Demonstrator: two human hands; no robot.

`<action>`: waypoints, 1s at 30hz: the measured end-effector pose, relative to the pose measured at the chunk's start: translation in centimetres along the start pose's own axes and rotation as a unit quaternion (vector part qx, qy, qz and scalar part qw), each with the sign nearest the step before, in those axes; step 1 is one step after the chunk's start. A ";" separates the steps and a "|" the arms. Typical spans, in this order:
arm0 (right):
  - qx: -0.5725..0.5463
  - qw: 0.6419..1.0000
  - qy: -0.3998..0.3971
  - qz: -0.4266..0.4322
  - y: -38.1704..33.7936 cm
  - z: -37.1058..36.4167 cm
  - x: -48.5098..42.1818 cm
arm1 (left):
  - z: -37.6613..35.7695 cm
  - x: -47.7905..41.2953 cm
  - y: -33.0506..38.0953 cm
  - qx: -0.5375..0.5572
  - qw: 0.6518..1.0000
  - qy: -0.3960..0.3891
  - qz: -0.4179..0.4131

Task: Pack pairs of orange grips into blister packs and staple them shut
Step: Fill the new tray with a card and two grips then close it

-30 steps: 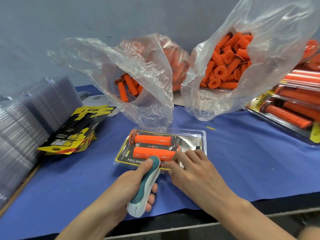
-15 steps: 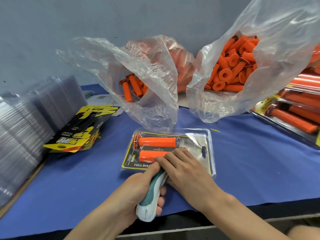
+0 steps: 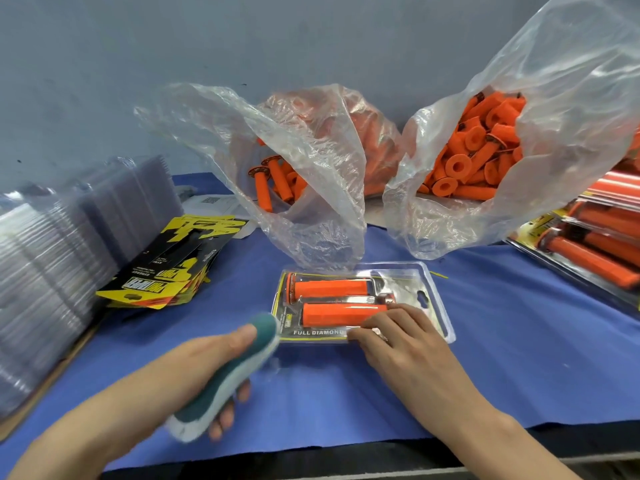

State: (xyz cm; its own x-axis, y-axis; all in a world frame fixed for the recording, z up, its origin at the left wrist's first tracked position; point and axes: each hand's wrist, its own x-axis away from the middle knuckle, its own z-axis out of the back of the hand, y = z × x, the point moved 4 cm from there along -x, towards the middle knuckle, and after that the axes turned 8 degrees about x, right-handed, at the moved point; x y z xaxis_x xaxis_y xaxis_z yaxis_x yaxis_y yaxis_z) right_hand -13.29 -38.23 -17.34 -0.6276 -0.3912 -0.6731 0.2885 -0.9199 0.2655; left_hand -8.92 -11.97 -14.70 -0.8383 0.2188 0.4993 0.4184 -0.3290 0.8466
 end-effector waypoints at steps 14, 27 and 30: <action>0.031 0.999 0.014 -0.005 2.4 0.9 1.3 | 1.5 -2.1 1.3 -0.460 0.767 0.399 -0.202; 0.025 0.999 -0.005 -0.038 3.6 2.4 2.1 | -7.2 -4.4 2.0 0.156 0.983 -0.056 -0.075; 0.009 0.999 -0.025 -0.030 3.2 2.8 1.8 | -7.4 -4.4 1.7 0.158 0.984 -0.042 -0.067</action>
State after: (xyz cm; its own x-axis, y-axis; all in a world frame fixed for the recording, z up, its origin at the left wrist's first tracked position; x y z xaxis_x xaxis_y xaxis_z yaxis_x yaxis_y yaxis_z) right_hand -15.49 -41.92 -15.78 -0.6789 -0.3364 -0.6526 0.2364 -0.9417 0.2395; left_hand -7.10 -20.25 -16.83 -0.8672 0.3198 0.3816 0.4053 0.0081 0.9142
